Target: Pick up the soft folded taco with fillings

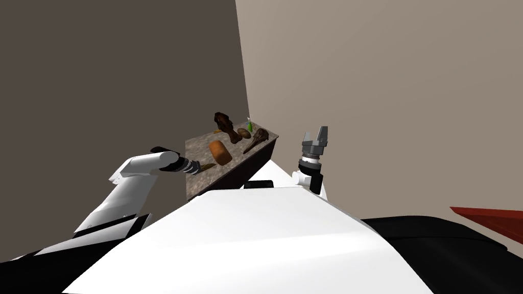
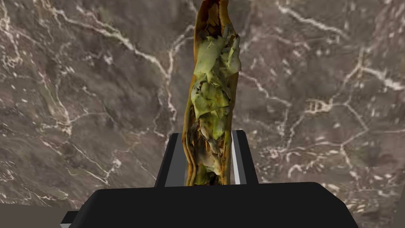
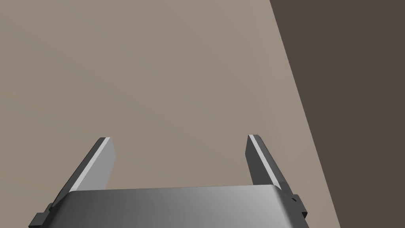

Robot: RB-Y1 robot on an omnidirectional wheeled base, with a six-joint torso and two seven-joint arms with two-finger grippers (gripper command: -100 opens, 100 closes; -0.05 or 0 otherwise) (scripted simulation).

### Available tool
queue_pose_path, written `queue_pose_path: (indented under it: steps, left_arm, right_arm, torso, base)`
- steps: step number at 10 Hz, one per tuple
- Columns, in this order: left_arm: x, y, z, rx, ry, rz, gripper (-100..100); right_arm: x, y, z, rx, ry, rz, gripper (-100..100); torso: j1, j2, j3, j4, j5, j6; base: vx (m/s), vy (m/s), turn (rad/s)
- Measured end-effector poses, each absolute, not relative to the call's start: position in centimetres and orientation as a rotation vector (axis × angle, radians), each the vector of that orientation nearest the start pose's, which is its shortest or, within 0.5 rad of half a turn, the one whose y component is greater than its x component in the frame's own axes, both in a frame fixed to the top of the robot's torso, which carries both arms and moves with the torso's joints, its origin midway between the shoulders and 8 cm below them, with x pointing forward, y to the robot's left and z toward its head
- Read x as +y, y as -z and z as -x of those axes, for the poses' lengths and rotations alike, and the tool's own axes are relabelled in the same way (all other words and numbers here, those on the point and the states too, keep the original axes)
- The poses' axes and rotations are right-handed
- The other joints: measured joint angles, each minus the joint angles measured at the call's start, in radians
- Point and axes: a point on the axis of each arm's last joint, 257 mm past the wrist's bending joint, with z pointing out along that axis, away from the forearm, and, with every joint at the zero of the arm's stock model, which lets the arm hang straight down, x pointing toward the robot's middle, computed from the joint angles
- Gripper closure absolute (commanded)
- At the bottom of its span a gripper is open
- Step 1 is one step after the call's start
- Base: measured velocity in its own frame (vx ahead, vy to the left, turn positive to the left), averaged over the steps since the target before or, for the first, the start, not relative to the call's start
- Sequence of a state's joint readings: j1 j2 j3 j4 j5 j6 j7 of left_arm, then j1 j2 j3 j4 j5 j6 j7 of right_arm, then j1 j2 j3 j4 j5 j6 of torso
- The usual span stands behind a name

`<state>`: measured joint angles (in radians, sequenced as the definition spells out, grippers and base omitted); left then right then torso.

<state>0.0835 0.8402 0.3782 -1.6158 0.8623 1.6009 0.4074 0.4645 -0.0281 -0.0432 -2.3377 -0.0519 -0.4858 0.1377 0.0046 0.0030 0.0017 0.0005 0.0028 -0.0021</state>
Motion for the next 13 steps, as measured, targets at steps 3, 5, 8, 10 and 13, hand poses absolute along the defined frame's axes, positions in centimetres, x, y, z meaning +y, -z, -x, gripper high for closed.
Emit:
queue_pose_path:
  steps: [3,5,8,10,13]
  left_arm:
    - [50.7,30.8,-30.7,1.324,0.267,2.711,100]
    - [49.7,30.9,-30.7,1.302,0.262,2.724,100]
    - [48.7,30.7,-31.0,1.245,0.278,2.750,100]
    - [47.2,30.7,-31.0,1.250,0.281,2.750,100]
    - [45.7,30.7,-31.2,1.210,0.284,2.772,100]
  right_arm:
    - [-28.9,-6.0,-33.3,0.580,-1.194,-0.554,0]
    - [-28.9,-6.0,-33.3,0.580,-1.195,-0.553,0]
    - [-28.9,-6.0,-33.3,0.580,-1.194,-0.554,0]
    - [-28.9,-6.0,-33.3,0.580,-1.194,-0.554,0]
    - [-28.9,-6.0,-33.3,0.580,-1.195,-0.554,0]
  torso:
    - [0.002,0.001,0.001,0.000,0.000,0.000]
    - [0.002,0.002,0.001,0.000,0.000,0.002]
    - [-0.001,0.000,0.000,0.000,-0.001,-0.001]
    - [0.002,0.004,0.003,0.001,0.000,0.000]
    - [0.001,0.001,0.000,0.000,0.000,0.001]
  base:
    - [-0.050,0.064,-0.058]
    - [-0.096,0.101,-0.177]
    - [-0.059,0.040,-0.041]
    - [-0.088,0.068,-0.101]
    - [-0.062,0.059,-0.115]
